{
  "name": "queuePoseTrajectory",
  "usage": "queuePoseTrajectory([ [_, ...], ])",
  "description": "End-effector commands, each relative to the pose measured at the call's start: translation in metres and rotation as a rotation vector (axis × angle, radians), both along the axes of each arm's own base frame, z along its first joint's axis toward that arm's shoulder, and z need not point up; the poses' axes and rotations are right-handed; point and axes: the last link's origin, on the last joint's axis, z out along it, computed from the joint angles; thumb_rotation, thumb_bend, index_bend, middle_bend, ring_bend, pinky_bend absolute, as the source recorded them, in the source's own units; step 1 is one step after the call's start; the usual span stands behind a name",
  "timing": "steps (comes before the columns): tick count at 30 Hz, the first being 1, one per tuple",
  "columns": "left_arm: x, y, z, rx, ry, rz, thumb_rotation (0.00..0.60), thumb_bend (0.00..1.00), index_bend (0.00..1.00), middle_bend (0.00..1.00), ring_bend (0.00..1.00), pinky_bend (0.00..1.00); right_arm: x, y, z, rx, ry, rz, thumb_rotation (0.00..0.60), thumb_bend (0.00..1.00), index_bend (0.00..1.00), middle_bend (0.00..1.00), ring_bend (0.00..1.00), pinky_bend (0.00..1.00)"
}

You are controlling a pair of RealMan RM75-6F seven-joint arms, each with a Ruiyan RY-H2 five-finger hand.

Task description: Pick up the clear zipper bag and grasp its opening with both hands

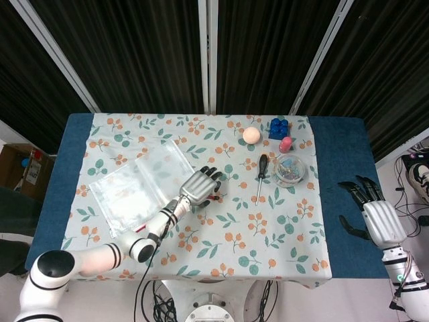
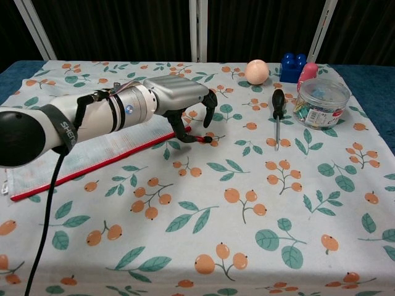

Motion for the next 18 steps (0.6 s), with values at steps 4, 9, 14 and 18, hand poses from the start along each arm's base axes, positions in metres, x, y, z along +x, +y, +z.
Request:
queuePoseTrajectory([
  [4,0.0004,0.0013,-0.0093,0.012,0.026,0.035,0.600,0.26,0.48,0.14,0.09,0.16,-0.0024,0.0012,0.0011,-0.003,0.000,-0.006,0.600,0.29,0.17,0.16,0.00,0.00],
  [9,-0.0036,0.0021,-0.0102,0.021,0.036,0.058,0.600,0.27,0.50,0.14,0.09,0.16,-0.0039,0.0018,0.0024,-0.009,-0.003,-0.009,0.600,0.29,0.17,0.16,0.00,0.00],
  [14,-0.0066,0.0029,-0.0117,0.019,0.042,0.078,0.600,0.30,0.51,0.14,0.09,0.16,-0.0055,0.0015,0.0022,-0.008,-0.006,-0.011,0.600,0.28,0.17,0.16,0.00,0.00],
  [18,-0.0073,0.0029,-0.0130,0.012,0.049,0.085,0.600,0.33,0.51,0.14,0.09,0.16,-0.0060,0.0008,0.0020,-0.007,-0.007,-0.011,0.600,0.29,0.17,0.16,0.00,0.00],
])
